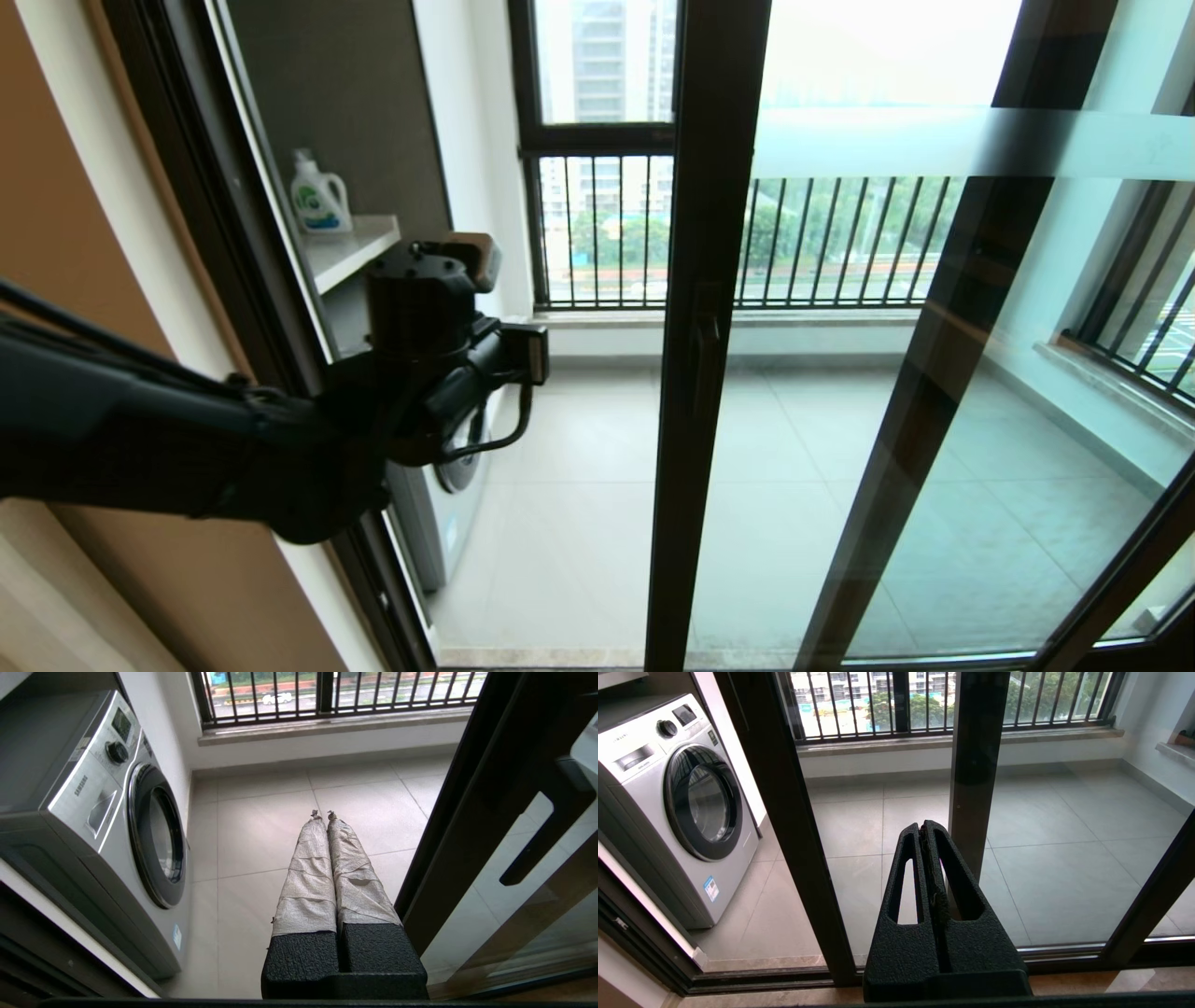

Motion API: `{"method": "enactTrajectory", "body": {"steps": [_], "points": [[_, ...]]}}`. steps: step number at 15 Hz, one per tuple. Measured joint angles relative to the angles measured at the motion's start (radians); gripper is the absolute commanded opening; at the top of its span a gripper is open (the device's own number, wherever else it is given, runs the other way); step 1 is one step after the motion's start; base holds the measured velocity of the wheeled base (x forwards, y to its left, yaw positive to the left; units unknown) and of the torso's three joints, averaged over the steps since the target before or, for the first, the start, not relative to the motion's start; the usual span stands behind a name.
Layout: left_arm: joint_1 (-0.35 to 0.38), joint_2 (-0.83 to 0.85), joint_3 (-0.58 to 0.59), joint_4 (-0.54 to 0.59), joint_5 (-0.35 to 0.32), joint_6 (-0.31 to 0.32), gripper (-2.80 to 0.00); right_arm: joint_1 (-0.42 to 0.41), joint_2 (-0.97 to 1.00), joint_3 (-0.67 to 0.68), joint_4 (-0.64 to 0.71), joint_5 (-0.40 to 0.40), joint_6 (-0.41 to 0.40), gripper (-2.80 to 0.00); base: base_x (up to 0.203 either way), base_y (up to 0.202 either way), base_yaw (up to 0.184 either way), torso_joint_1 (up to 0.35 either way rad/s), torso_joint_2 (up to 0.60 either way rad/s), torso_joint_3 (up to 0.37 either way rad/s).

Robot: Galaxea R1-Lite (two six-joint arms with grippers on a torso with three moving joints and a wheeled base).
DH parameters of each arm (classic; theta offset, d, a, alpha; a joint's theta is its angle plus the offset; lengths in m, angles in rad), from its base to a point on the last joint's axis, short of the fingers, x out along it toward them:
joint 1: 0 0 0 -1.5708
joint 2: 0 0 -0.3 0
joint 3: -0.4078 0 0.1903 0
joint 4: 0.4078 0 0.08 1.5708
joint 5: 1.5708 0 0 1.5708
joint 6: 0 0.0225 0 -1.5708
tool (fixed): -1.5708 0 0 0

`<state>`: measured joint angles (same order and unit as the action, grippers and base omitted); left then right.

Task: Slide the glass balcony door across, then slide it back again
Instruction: Open the slid door

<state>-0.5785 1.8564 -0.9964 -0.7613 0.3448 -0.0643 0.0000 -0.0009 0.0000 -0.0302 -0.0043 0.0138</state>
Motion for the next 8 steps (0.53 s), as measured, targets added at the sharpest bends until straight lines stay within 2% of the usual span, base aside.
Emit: {"method": "enactTrajectory", "body": {"steps": [2, 4, 6, 8], "points": [[0.030, -0.191, 0.156, -0.017, -0.011, -0.002, -2.80, 0.000, 0.000, 0.000, 0.000, 0.000, 0.000, -2.80, 0.000, 0.000, 0.000, 0.000, 0.00, 0.000], [0.094, -0.387, 0.284, -0.018, -0.023, -0.001, -2.80, 0.000, 0.000, 0.000, 0.000, 0.000, 0.000, -2.80, 0.000, 0.000, 0.000, 0.000, 0.00, 0.000], [0.164, -0.579, 0.379, 0.014, -0.030, 0.007, -2.80, 0.000, 0.000, 0.000, 0.000, 0.000, 0.000, -2.80, 0.000, 0.000, 0.000, 0.000, 0.00, 0.000], [0.212, -0.768, 0.453, 0.095, -0.035, 0.013, -2.80, 0.000, 0.000, 0.000, 0.000, 0.000, 0.000, -2.80, 0.000, 0.000, 0.000, 0.000, 0.00, 0.000]]}}
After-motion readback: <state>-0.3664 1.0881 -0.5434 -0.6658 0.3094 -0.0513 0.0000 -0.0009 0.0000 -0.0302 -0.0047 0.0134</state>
